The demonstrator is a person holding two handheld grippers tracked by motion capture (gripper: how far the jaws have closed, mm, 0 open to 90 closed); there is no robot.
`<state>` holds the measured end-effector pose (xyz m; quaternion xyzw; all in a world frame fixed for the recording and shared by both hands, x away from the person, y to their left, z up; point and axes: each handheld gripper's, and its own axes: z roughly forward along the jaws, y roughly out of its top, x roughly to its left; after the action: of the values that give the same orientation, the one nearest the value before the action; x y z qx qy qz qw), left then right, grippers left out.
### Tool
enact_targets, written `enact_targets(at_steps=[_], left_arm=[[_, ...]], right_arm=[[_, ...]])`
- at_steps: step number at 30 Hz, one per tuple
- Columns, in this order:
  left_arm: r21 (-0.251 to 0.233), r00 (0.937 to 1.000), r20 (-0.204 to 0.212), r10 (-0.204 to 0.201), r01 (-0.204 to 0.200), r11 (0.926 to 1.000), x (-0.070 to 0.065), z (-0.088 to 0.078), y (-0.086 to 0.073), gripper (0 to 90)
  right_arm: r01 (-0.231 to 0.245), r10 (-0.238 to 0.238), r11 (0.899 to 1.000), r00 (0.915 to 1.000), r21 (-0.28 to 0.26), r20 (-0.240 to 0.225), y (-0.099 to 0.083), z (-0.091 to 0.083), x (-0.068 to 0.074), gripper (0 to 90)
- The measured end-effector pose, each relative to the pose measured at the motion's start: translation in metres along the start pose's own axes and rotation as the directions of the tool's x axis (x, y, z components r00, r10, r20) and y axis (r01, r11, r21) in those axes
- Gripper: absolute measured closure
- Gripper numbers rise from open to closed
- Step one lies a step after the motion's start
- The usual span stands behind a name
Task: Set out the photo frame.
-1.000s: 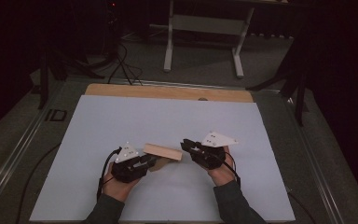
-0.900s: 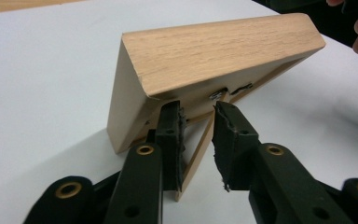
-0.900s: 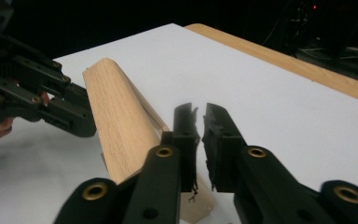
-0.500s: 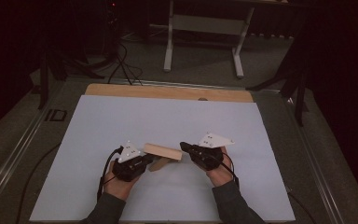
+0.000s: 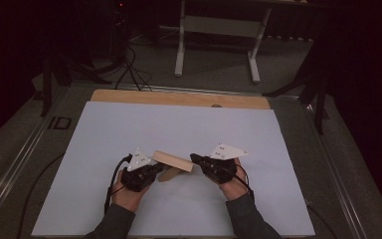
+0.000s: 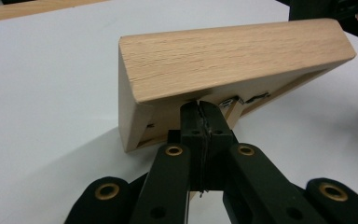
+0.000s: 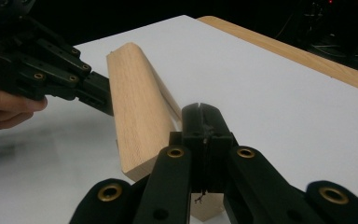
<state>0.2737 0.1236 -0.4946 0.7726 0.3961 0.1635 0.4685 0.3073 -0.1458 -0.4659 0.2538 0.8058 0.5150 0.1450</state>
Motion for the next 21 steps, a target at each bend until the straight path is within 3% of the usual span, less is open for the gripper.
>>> enact_targets(at_steps=[21], left_arm=[[-0.004,0.9997,0.024,0.011,-0.011,0.9999,-0.0072,0.0033,0.0027,89.5]], right_arm=[[0.013,-0.013,1.0,0.9999,0.004,-0.004,0.0004,0.0008,0.0044,89.6]])
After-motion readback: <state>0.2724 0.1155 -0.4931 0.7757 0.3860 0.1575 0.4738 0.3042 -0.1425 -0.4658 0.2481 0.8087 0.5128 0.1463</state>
